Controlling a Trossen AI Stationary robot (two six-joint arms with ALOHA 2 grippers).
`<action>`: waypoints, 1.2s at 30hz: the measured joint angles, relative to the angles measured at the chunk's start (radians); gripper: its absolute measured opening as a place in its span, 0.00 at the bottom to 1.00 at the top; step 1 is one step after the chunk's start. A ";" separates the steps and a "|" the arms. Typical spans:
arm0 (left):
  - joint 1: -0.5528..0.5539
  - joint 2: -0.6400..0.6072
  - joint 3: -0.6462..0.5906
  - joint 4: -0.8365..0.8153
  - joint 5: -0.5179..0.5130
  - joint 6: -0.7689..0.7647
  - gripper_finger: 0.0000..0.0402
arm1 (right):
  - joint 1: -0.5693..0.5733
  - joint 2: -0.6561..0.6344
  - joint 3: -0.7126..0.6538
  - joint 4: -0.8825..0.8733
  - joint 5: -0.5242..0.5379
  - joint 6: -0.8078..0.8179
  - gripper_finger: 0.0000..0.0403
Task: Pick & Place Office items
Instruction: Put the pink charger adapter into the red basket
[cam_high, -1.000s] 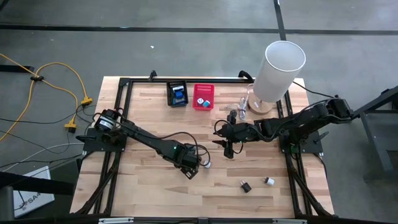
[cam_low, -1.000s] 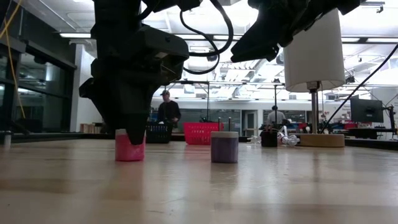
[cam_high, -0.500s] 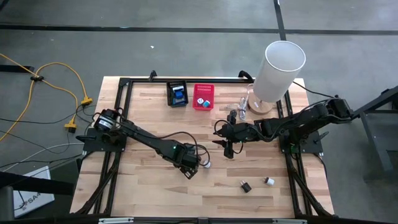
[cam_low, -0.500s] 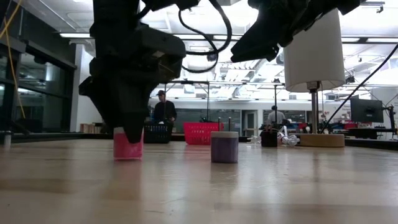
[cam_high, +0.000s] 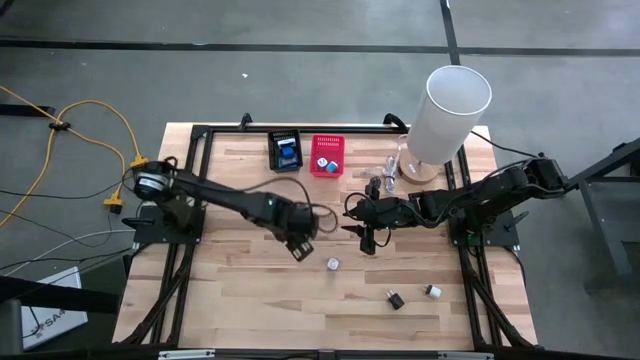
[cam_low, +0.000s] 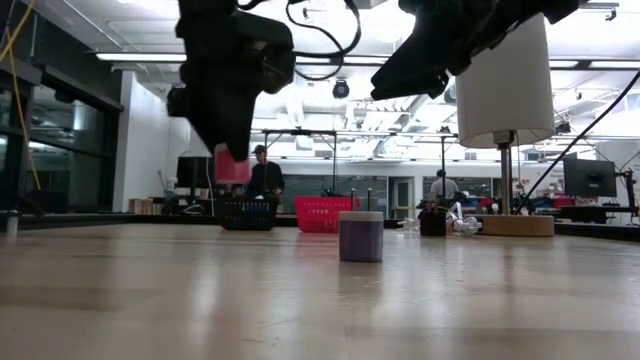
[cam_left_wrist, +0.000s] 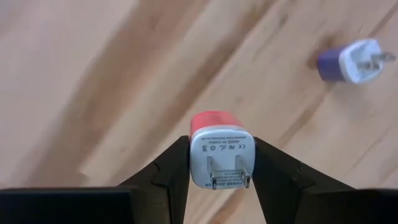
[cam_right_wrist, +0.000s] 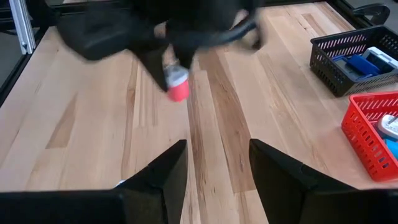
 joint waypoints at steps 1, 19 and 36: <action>0.018 -0.010 0.000 -0.004 0.002 0.026 0.34 | 0.000 0.000 0.000 0.000 0.000 0.000 0.40; 0.452 -0.026 -0.001 0.060 0.215 0.516 0.34 | 0.000 0.000 0.000 0.000 0.000 0.000 0.40; 0.645 -0.005 0.016 0.376 0.242 0.814 0.34 | 0.000 0.000 0.000 0.000 0.000 0.000 0.40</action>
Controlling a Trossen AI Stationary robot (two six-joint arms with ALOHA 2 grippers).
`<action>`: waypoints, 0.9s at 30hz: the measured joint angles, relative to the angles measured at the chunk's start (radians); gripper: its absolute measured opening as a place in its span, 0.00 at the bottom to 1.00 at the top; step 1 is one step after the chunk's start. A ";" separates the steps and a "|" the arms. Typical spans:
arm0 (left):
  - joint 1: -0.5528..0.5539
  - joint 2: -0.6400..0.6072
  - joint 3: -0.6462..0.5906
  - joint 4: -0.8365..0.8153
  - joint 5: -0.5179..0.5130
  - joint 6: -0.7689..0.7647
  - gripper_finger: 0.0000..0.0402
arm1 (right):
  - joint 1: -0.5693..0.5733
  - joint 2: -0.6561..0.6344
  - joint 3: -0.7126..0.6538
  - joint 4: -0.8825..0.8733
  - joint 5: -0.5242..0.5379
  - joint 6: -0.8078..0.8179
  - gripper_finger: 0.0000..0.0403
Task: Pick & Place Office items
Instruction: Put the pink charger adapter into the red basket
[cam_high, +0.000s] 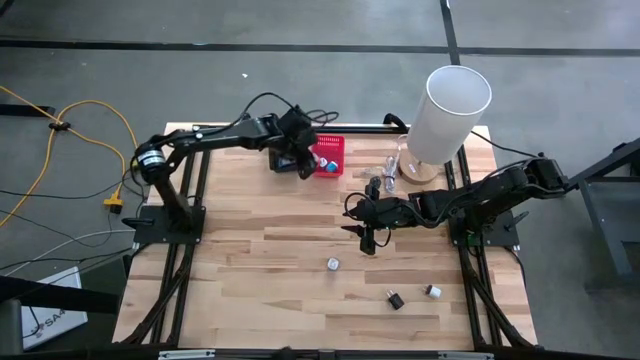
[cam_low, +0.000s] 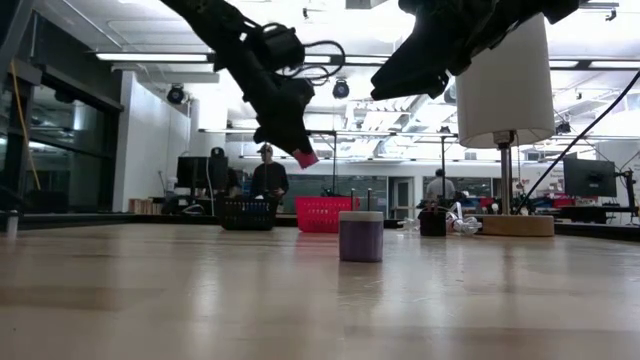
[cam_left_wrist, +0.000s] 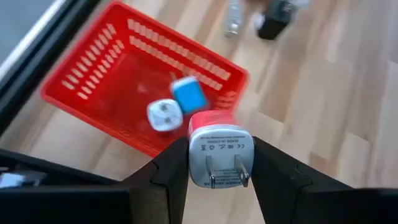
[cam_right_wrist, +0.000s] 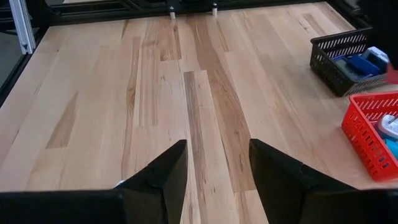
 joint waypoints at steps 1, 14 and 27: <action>0.008 0.014 0.012 -0.002 -0.001 -0.001 0.34 | 0.000 0.000 0.000 0.000 0.000 0.000 0.40; 0.089 0.311 0.380 -0.161 0.035 0.079 0.34 | 0.000 0.000 0.000 -0.001 0.000 0.000 0.40; 0.160 0.403 0.428 -0.206 0.051 0.104 0.34 | 0.000 0.000 0.000 -0.001 0.000 0.000 0.40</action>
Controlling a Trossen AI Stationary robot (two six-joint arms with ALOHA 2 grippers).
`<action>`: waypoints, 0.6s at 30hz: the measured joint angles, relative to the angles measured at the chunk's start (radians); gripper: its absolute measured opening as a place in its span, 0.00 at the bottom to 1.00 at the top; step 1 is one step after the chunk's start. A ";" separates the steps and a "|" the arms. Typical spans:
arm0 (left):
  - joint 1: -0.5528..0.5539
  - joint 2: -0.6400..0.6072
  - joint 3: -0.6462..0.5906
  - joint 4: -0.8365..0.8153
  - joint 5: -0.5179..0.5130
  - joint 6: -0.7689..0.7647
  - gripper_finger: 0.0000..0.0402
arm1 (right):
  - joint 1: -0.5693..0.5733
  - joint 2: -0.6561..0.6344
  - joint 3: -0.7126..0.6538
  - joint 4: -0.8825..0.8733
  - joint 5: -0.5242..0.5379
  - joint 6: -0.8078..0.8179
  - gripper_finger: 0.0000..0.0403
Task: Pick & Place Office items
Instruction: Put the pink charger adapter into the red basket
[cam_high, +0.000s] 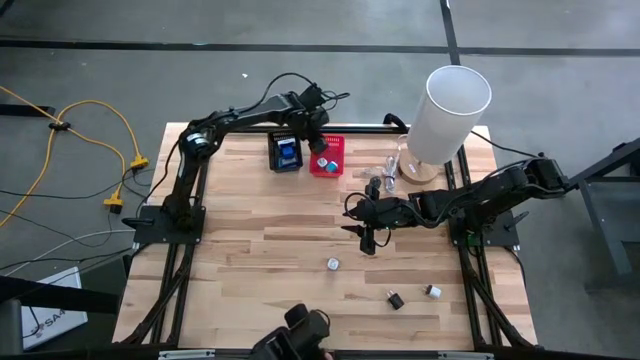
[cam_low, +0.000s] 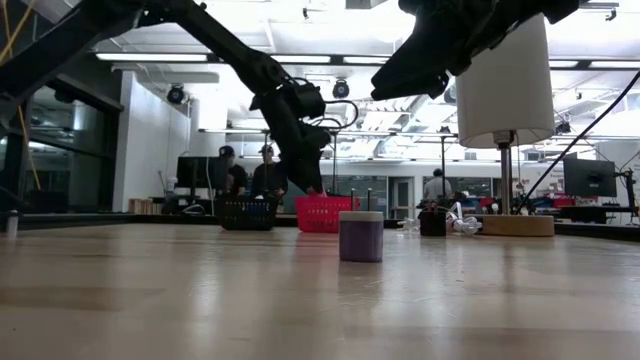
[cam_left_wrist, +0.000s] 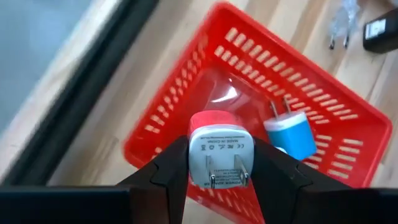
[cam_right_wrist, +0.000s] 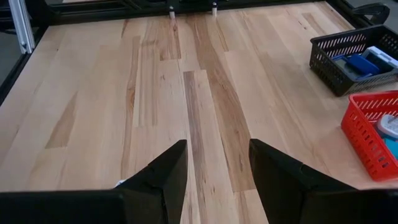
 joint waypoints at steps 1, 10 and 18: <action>0.000 0.004 0.000 0.003 -0.001 0.000 0.34 | 0.000 0.000 0.000 0.000 0.000 0.000 0.40; -0.006 0.018 0.000 0.008 0.004 0.001 0.34 | 0.000 0.000 0.000 0.000 0.000 0.000 0.40; -0.015 0.018 0.000 0.007 0.004 0.001 0.40 | 0.000 0.000 0.000 0.001 0.000 0.000 0.40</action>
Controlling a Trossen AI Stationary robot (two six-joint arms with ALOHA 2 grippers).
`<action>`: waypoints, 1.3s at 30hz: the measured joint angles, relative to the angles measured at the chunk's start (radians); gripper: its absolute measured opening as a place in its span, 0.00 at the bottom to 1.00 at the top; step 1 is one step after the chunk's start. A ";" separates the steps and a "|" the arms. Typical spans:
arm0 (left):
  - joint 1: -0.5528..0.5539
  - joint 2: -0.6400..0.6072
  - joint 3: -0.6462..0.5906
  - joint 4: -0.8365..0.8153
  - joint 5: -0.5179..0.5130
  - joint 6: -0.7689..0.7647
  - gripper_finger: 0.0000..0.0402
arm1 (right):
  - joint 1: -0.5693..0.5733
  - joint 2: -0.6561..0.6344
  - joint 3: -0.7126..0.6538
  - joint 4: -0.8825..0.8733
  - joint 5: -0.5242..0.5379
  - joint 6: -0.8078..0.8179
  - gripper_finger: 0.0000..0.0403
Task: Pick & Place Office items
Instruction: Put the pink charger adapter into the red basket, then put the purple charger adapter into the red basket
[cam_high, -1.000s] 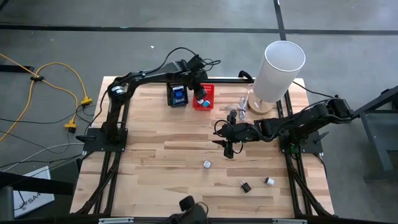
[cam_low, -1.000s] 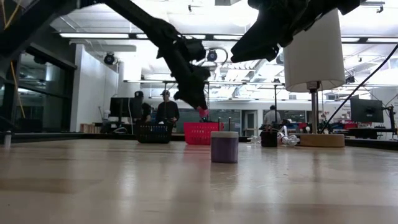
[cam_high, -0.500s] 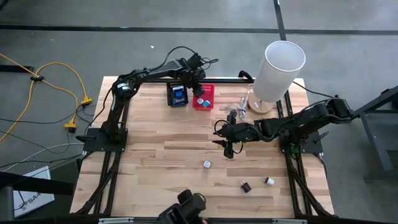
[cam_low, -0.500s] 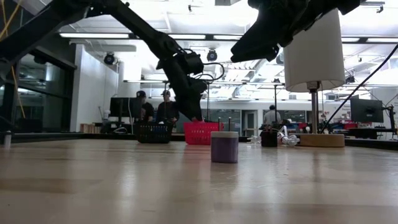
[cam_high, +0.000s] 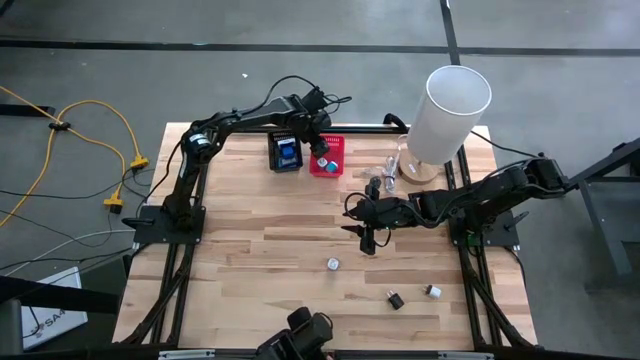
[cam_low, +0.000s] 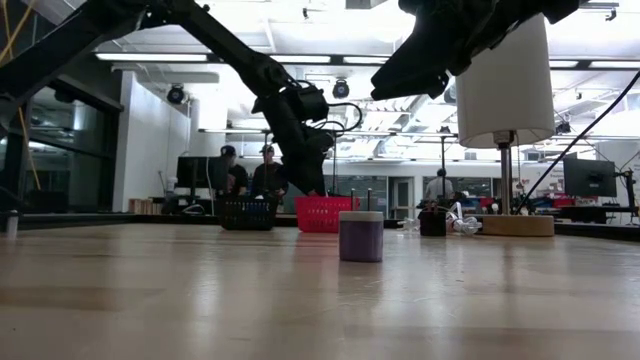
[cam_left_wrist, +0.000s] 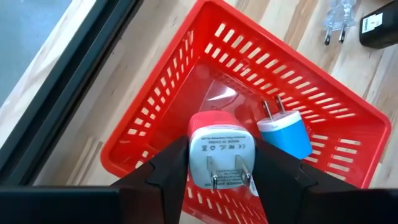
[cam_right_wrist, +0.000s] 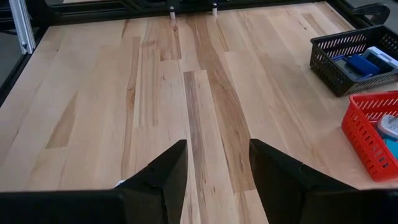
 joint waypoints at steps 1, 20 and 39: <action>-0.001 0.000 0.000 0.001 0.000 0.000 0.40 | 0.000 0.000 0.000 0.000 0.000 0.000 0.40; -0.003 0.000 0.000 0.001 0.005 0.003 0.42 | 0.000 0.000 0.000 0.000 0.000 0.000 0.40; -0.003 -0.001 -0.001 0.000 0.021 -0.004 0.49 | 0.000 0.000 0.000 0.000 0.000 0.000 0.40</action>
